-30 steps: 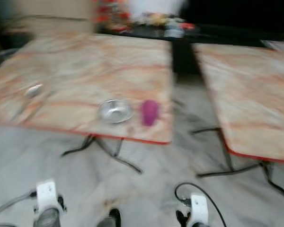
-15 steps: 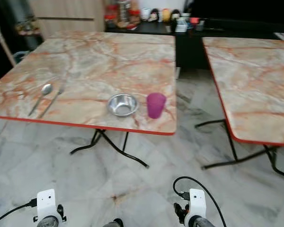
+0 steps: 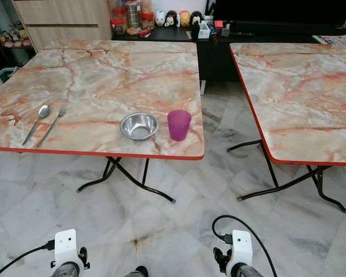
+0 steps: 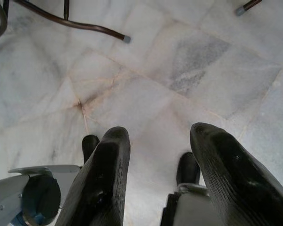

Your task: Setting the table

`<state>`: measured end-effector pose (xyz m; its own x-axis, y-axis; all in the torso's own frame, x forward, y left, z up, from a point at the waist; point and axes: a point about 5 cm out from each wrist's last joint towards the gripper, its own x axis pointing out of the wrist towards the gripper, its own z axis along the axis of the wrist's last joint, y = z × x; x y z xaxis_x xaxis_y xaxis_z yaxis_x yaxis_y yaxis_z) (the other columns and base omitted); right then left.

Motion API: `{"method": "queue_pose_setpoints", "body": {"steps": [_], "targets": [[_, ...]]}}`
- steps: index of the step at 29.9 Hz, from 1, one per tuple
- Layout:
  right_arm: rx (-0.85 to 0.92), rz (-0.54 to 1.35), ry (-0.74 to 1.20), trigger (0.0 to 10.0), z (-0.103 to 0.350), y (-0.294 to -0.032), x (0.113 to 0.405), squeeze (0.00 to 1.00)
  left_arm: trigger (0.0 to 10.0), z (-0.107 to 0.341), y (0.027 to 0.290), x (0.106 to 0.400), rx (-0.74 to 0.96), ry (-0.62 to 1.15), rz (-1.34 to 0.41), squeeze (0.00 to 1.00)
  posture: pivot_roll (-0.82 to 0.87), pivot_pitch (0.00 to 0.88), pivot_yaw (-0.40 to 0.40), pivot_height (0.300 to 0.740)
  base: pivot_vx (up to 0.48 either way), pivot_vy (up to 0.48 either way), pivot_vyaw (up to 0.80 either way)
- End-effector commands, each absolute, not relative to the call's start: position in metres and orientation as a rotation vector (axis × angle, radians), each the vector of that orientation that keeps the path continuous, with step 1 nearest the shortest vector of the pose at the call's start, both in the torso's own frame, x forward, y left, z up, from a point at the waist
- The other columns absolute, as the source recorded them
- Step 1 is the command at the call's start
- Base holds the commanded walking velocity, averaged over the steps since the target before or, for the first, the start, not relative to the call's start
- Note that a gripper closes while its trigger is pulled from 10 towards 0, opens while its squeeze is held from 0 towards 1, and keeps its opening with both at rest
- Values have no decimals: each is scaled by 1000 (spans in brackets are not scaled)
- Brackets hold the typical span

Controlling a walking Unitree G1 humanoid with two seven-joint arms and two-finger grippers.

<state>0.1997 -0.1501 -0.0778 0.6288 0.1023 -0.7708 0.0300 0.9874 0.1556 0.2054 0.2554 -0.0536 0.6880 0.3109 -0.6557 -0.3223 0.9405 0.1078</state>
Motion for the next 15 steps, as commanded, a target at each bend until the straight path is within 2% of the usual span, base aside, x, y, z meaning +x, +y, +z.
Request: {"method": "queue_pose_setpoints", "body": {"steps": [1,6,15], "targets": [[166,30,895,10000,-79,-151,198,0,10000,-54,255,205,-6,736,340,0,106,81,11,731,296,0,0],[169,26,896,10000,-79,-150,197,0,10000,-54,256,205,0,737,340,0,106,82,14,731,292,0,0],[176,17,898,10000,-80,-151,196,0,10000,-51,253,211,-7,711,324,0,105,93,13,731,0,0,0]]}}
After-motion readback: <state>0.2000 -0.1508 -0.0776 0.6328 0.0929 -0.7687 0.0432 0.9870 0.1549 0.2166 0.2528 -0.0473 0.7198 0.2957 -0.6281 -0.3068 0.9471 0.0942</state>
